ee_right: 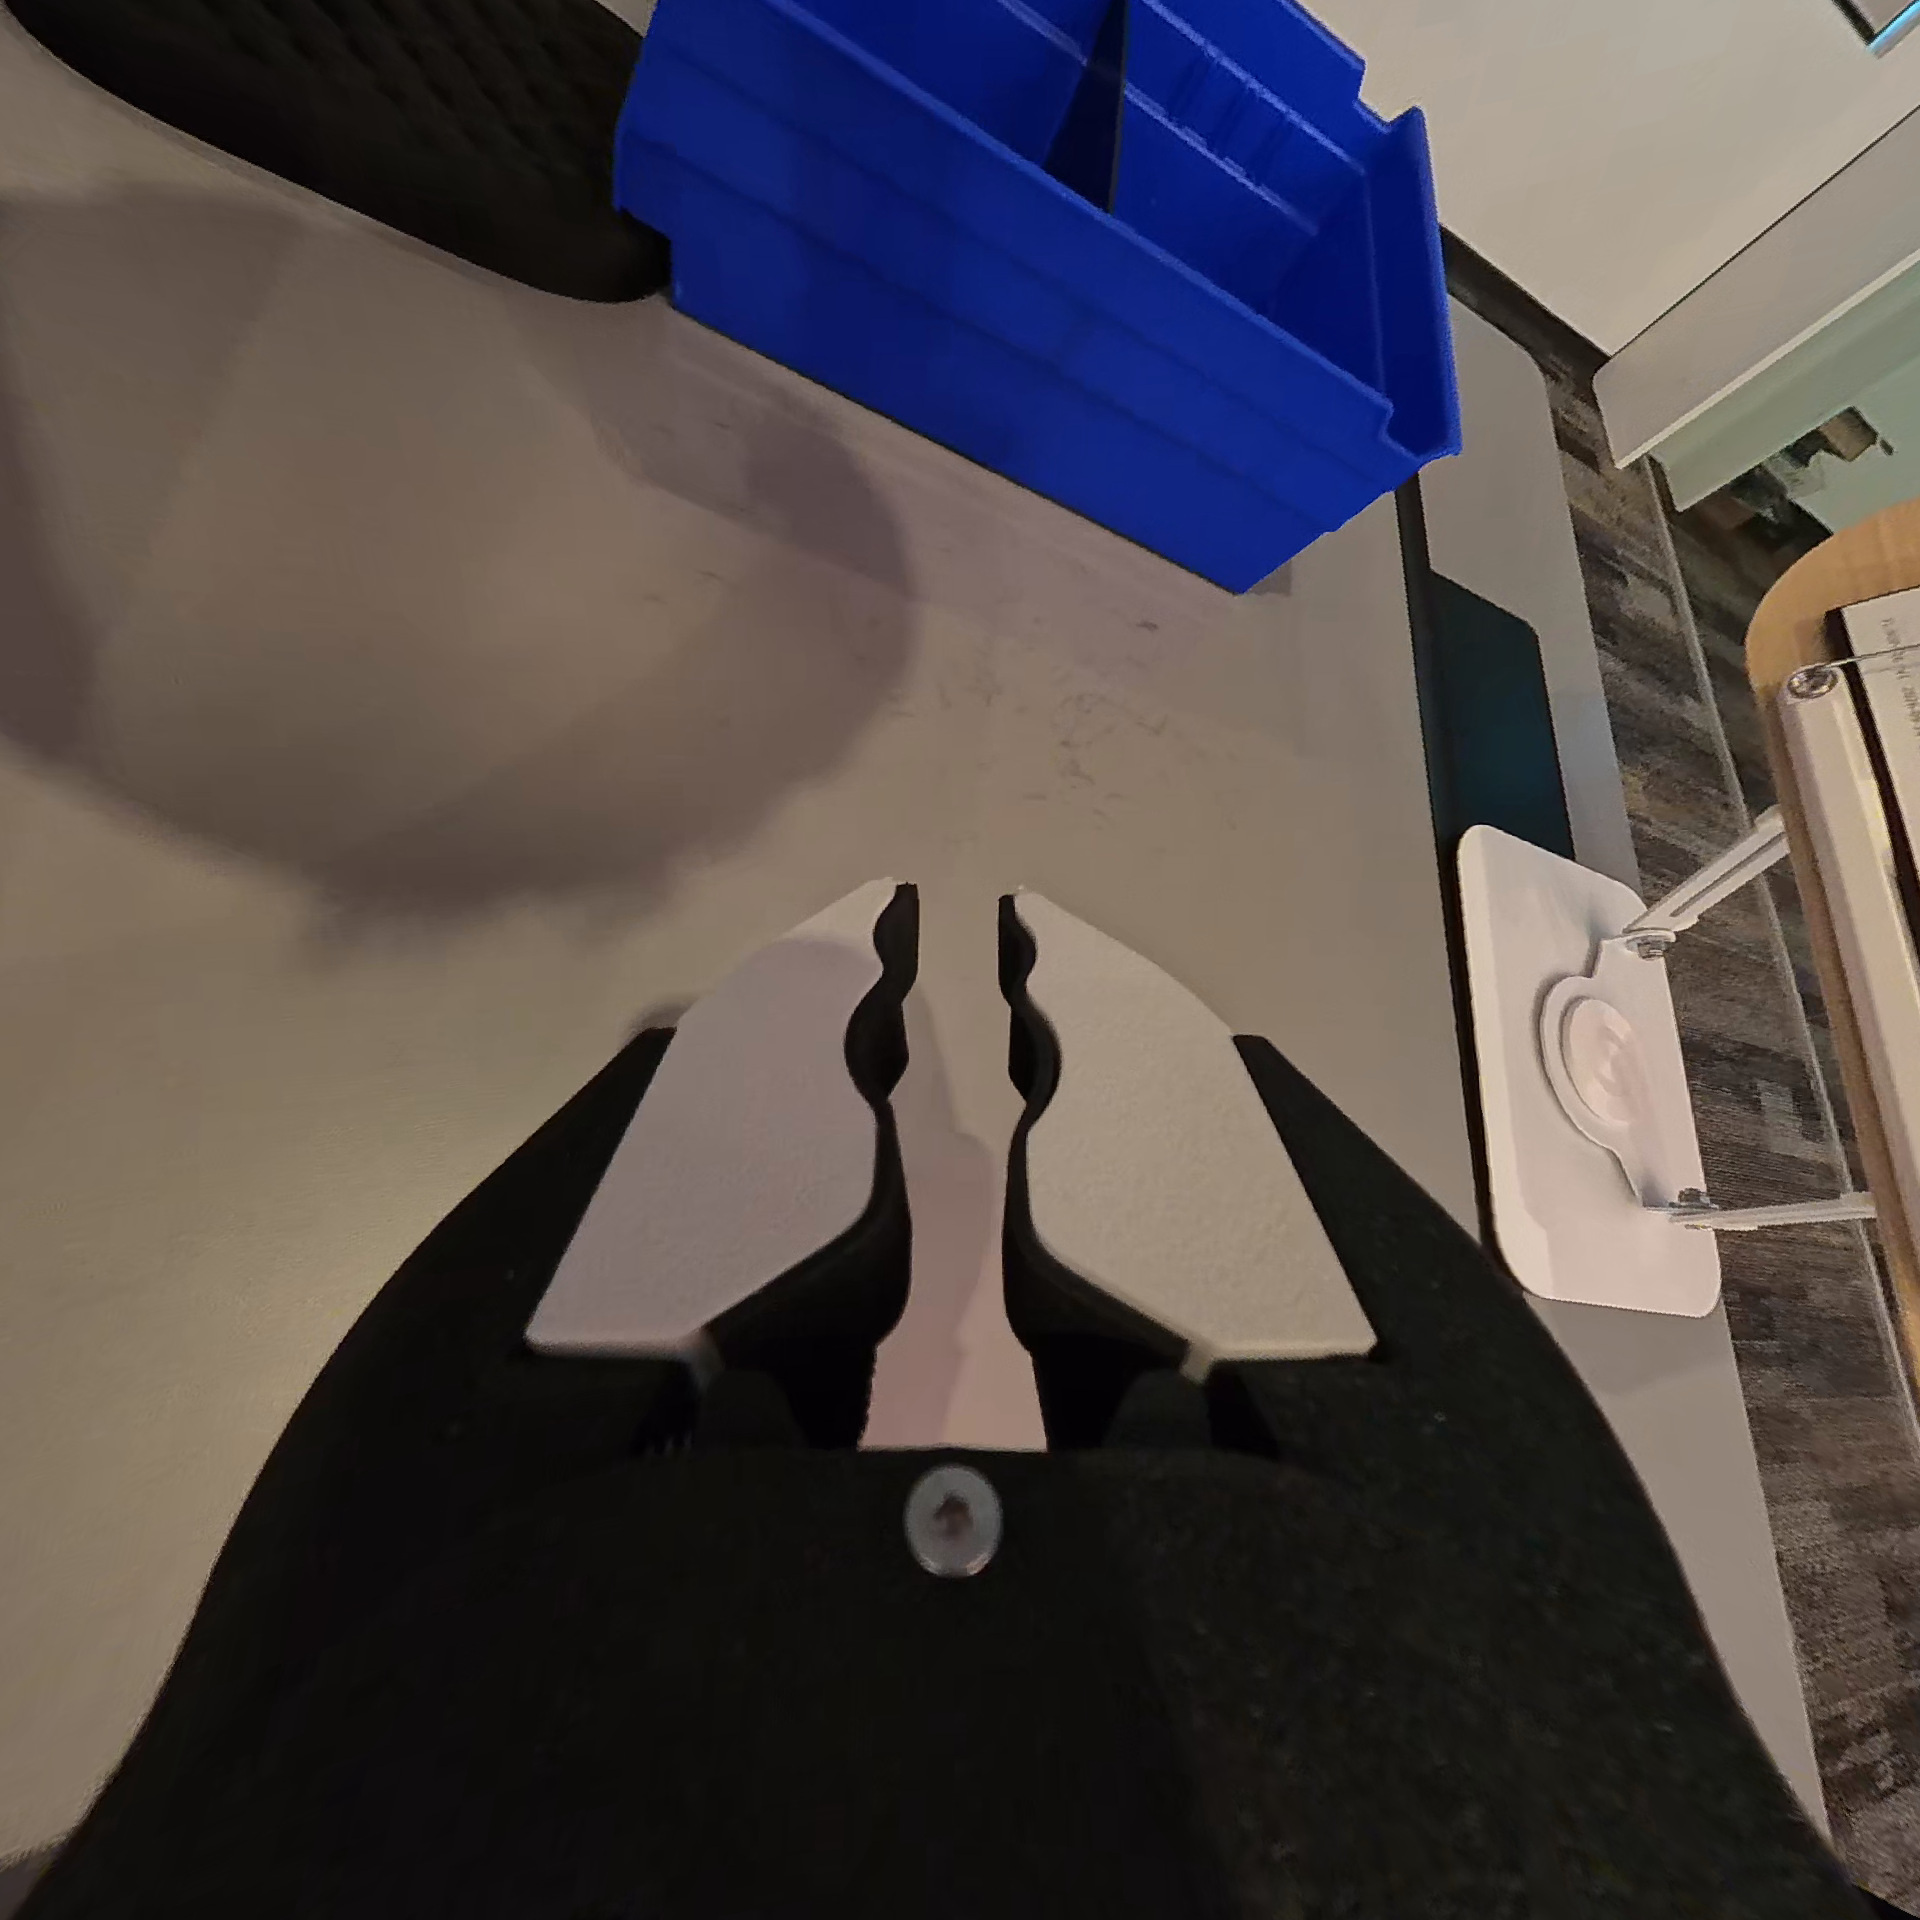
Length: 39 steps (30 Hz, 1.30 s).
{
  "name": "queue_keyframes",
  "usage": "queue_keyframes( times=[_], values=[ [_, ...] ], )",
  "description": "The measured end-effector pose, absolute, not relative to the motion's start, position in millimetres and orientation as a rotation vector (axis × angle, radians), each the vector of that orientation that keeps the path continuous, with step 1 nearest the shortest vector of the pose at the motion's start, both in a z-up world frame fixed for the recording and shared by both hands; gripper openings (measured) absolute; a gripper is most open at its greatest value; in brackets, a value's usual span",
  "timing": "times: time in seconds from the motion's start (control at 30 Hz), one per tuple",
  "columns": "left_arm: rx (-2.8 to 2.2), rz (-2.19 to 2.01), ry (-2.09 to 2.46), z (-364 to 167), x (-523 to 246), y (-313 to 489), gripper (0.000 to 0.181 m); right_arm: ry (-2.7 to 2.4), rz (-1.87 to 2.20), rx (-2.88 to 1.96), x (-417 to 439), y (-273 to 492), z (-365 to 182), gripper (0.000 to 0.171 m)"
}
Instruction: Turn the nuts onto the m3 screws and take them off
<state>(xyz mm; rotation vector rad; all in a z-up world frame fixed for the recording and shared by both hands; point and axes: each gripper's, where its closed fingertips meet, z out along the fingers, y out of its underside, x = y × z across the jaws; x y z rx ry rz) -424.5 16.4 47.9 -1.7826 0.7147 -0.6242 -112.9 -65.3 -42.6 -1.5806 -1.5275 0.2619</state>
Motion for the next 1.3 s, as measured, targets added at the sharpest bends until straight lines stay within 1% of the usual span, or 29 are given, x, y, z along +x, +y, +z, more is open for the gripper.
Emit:
queue_keyframes(
  times=[0.07,0.13,0.2,0.23,0.27,0.3,0.33,0.43,0.5,0.6,0.7,0.77,0.8,0.83,0.9,0.93,0.97,1.0,1.1,1.3],
  values=[
    [-1.704,-0.54,0.696,49.0,-428.3,21.4,0.038,-1.52,0.269,-1.575,-113.0,-65.5,-40.2,0.014],
    [-1.661,-0.563,0.714,43.3,-424.4,21.2,0.033,-1.516,0.282,-1.571,-113.9,-65.9,-39.6,0.014],
    [-1.662,-0.65,0.787,37.2,-416.7,17.8,0.027,-1.52,0.283,-1.575,-114.2,-65.9,-41.5,0.014],
    [-1.661,-0.687,0.823,37.7,-414.4,17.1,0.021,-1.523,0.281,-1.577,-114.2,-65.7,-42.5,0.014],
    [-1.635,-0.722,0.837,43.8,-413.5,17.9,0.015,-1.525,0.28,-1.576,-114.7,-65.7,-43.3,0.014],
    [-1.576,-0.761,0.854,54.0,-412.5,17.1,0.003,-1.528,0.281,-1.577,-115.1,-66.0,-43.9,0.014],
    [-1.5,-0.791,0.878,65.8,-411.5,15.4,0.0,-1.528,0.279,-1.578,-115.1,-65.8,-44.2,0.014],
    [-1.338,-0.735,0.924,87.5,-415.1,15.8,0.0,-1.527,0.277,-1.583,-114.9,-65.5,-44.5,0.014],
    [-1.337,-0.64,0.994,83.6,-416.5,16.9,0.0,-1.526,0.273,-1.584,-114.5,-65.0,-44.8,0.014],
    [-1.3,-0.642,1.028,87.1,-411.8,10.4,0.0,-1.526,0.276,-1.589,-114.4,-64.3,-46.3,0.014],
    [-1.142,-0.713,0.896,116.4,-412.2,1.7,0.0,-1.529,0.275,-1.593,-114.7,-64.1,-48.1,0.014],
    [-1.101,-0.664,0.789,134.0,-419.8,4.5,0.0,-1.532,0.272,-1.593,-114.6,-64.5,-48.1,0.014],
    [-1.091,-0.655,0.79,141.2,-420.1,2.6,0.002,-1.533,0.27,-1.592,-114.3,-64.6,-47.7,0.014],
    [-1.086,-0.66,0.788,150.2,-419.6,0.2,0.01,-1.532,0.266,-1.592,-113.9,-64.6,-47.0,0.014],
    [-1.096,-0.679,0.766,169.4,-418.7,-4.6,0.032,-1.528,0.266,-1.586,-113.9,-65.1,-44.8,0.014],
    [-1.109,-0.685,0.789,174.0,-417.3,-7.4,0.034,-1.527,0.267,-1.581,-114.2,-65.5,-43.7,0.014],
    [-1.112,-0.652,0.807,177.3,-419.4,-7.1,0.024,-1.528,0.269,-1.577,-114.6,-66.1,-42.9,0.014],
    [-1.073,-0.618,0.825,181.5,-422.2,-9.5,0.0,-1.53,0.272,-1.574,-114.9,-66.8,-42.3,0.014],
    [-1.002,-0.515,0.877,183.2,-423.4,-12.3,0.0,-1.534,0.272,-1.571,-115.5,-68.0,-41.8,0.014],
    [-1.068,-0.511,1.014,159.3,-413.6,-6.3,0.0,-1.536,0.265,-1.563,-115.7,-69.3,-39.2,0.014]
  ],
)
